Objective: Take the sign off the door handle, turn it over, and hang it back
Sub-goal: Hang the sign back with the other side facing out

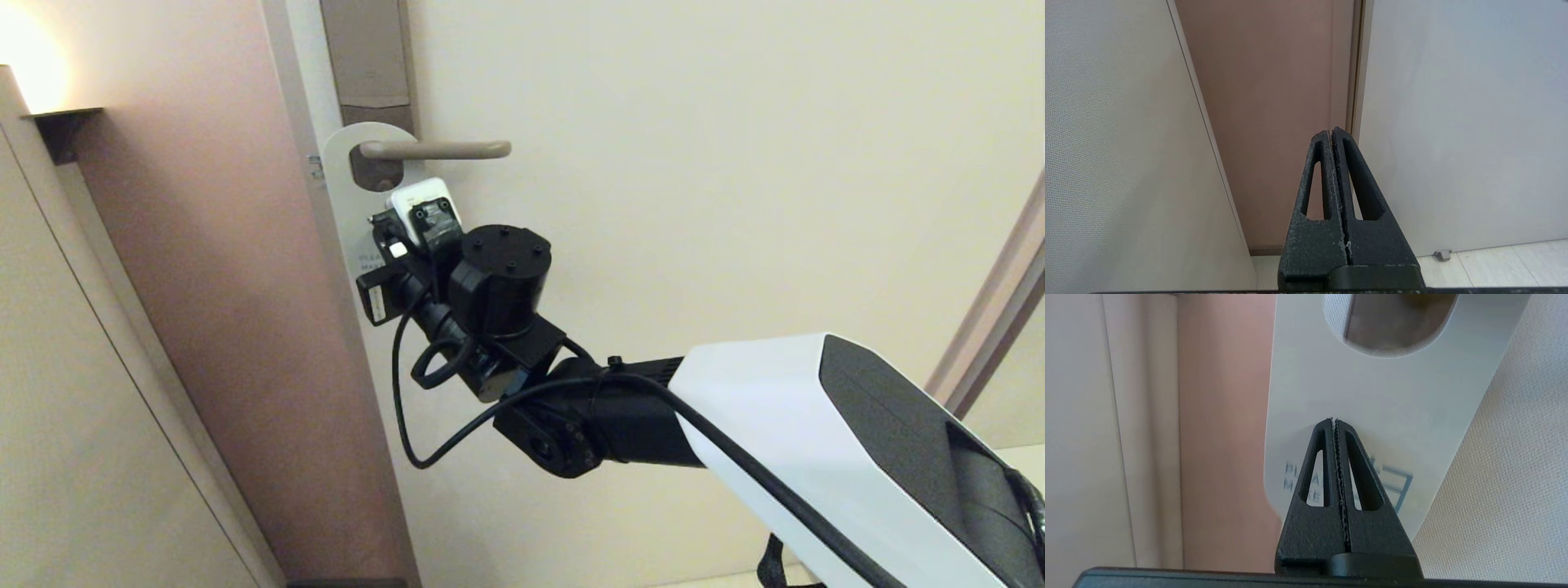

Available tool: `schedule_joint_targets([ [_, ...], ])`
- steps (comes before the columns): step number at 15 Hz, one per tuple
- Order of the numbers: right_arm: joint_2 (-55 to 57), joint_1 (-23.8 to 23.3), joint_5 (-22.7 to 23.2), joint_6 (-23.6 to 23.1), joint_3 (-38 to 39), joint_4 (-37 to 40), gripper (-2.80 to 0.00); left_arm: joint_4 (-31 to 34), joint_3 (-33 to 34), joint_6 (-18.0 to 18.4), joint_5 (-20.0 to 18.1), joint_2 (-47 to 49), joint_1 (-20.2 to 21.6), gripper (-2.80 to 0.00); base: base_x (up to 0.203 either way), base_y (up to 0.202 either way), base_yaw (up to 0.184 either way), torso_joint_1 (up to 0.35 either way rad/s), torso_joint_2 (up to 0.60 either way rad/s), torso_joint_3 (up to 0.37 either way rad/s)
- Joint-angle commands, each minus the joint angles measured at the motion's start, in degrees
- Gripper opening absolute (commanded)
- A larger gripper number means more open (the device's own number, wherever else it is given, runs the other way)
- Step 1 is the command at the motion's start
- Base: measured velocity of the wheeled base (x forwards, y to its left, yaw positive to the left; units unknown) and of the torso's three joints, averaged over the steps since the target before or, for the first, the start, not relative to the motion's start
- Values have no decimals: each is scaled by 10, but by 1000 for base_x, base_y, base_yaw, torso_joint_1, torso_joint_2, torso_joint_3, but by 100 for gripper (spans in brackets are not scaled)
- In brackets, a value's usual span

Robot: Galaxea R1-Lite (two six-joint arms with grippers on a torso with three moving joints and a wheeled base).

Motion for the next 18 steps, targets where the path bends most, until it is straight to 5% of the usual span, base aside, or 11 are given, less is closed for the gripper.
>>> schedule_joint_targets([
  [1, 12, -6, -10, 0, 1, -3, -280, 0, 0, 0, 0, 1, 0, -280, 0, 0, 0, 0, 0, 0],
  [18, -18, -11, -19, -23, 13, -5, -280, 0, 0, 0, 0, 1, 0, -280, 0, 0, 0, 0, 0, 0],
])
